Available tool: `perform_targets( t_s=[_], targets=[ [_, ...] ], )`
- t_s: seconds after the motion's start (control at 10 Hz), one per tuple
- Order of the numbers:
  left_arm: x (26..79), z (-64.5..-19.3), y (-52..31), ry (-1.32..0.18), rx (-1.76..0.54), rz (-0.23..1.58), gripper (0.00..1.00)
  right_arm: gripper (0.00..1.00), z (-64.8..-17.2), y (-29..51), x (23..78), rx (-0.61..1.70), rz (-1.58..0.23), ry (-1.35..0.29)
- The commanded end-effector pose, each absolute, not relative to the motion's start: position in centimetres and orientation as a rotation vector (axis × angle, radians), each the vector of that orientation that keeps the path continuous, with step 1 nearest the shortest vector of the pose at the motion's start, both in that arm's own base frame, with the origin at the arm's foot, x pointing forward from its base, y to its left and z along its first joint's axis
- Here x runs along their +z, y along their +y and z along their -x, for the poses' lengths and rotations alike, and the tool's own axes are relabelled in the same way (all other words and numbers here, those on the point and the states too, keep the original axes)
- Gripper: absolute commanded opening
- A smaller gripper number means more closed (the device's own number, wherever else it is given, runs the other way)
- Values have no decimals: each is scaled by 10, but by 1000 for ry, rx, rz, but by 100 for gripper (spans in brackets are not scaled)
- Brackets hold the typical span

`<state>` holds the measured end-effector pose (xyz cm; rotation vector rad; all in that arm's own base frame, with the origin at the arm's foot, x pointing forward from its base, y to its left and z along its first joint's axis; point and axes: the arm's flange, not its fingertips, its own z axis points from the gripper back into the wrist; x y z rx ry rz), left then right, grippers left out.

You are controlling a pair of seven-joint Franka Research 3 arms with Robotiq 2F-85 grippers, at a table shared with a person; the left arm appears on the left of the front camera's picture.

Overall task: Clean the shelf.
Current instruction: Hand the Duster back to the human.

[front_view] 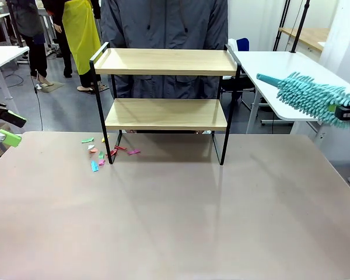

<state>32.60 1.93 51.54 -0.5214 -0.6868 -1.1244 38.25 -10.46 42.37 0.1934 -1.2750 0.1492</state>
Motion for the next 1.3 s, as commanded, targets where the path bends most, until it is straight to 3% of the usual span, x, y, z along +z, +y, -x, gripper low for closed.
perform_targets(
  t_s=[0.0, 1.2],
  targets=[
    [517, -327, 19, -707, -1134, 536, 100, 17, -382, -104, 427, 149, -194, -1279],
    [517, -327, 19, -707, -1134, 536, 100, 17, -382, -104, 427, 149, -194, -1279]
  ],
)
